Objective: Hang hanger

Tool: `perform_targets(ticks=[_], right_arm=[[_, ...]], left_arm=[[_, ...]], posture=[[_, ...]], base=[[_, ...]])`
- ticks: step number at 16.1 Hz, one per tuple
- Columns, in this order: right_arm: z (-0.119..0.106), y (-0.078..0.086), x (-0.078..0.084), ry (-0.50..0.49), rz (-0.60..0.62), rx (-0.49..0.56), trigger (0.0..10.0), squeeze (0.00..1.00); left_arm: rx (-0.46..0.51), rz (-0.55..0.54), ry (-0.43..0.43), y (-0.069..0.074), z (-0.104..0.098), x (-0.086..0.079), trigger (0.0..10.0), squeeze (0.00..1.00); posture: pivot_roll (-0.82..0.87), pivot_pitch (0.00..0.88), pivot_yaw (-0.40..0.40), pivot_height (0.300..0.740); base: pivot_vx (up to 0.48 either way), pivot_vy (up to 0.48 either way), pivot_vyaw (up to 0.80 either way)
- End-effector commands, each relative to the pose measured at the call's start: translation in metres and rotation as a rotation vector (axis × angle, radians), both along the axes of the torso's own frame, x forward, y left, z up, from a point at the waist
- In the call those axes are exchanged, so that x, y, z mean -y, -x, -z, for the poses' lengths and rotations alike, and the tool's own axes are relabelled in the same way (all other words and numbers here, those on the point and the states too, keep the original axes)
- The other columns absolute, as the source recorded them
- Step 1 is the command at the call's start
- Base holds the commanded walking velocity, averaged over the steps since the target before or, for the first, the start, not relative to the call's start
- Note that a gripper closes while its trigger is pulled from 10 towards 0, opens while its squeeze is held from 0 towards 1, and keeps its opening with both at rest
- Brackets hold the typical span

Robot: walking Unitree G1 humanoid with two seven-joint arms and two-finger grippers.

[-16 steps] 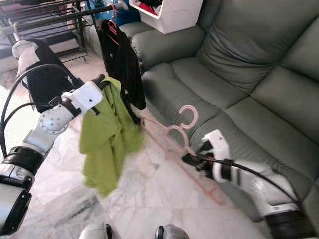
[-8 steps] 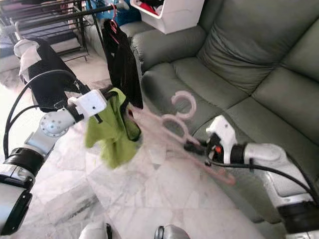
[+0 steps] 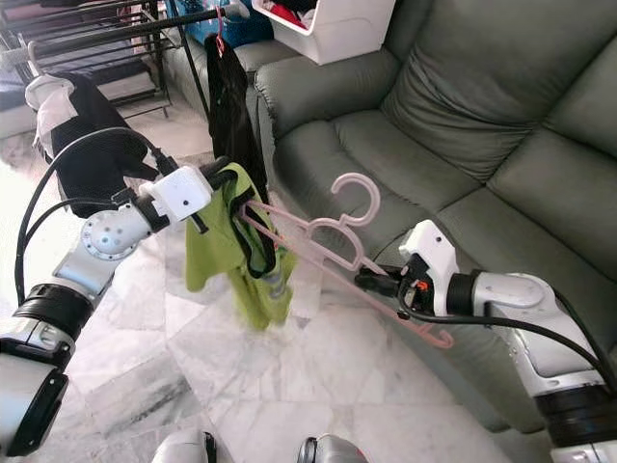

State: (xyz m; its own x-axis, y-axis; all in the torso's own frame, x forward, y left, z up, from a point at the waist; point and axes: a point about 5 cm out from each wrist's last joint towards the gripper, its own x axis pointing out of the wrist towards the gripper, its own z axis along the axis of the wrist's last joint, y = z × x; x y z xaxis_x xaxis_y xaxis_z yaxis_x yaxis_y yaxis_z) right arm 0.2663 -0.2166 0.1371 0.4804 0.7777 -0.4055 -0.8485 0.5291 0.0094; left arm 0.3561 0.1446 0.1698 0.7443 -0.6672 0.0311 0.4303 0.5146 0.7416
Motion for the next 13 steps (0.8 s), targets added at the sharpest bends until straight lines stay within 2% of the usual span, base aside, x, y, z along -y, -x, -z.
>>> perform_targets(ticks=[1,3,7,9,12,13], right_arm=[[0.007,0.002,-0.001,0.015,-0.025,-0.01,10.0,0.0],[0.015,0.004,0.0,0.029,-0.032,-0.027,10.0,0.0],[0.025,0.007,-0.001,0.046,-0.034,-0.051,10.0,0.0],[0.027,0.0,0.001,0.085,0.007,0.012,10.0,0.0],[0.025,-0.009,0.003,0.075,0.057,0.044,10.0,0.0],[0.031,-0.01,-0.001,0.061,0.046,0.024,10.0,0.0]], left_arm=[[0.076,0.028,0.036,-0.005,-0.027,0.008,10.0,0.0],[0.098,0.034,0.058,-0.005,-0.038,0.011,10.0,0.0],[0.109,0.031,0.093,-0.005,-0.047,0.011,10.0,0.0],[0.076,0.092,0.089,0.001,-0.049,0.018,10.0,0.0],[0.045,0.12,0.092,0.006,-0.048,0.021,10.0,0.0],[0.03,0.188,0.141,0.014,-0.054,0.036,10.0,0.0]], posture=[[-0.1,0.047,-0.067,0.74],[-0.1,0.046,-0.067,0.74],[-0.1,0.046,-0.068,0.74],[-0.1,0.046,-0.068,0.74],[-0.09,0.045,-0.065,0.74],[-0.09,0.046,-0.067,0.74]], base=[[0.0,0.0,0.0],[0.0,0.0,0.0],[0.0,0.0,0.0],[0.0,0.0,0.0],[0.0,0.0,0.0],[0.0,0.0,0.0]])
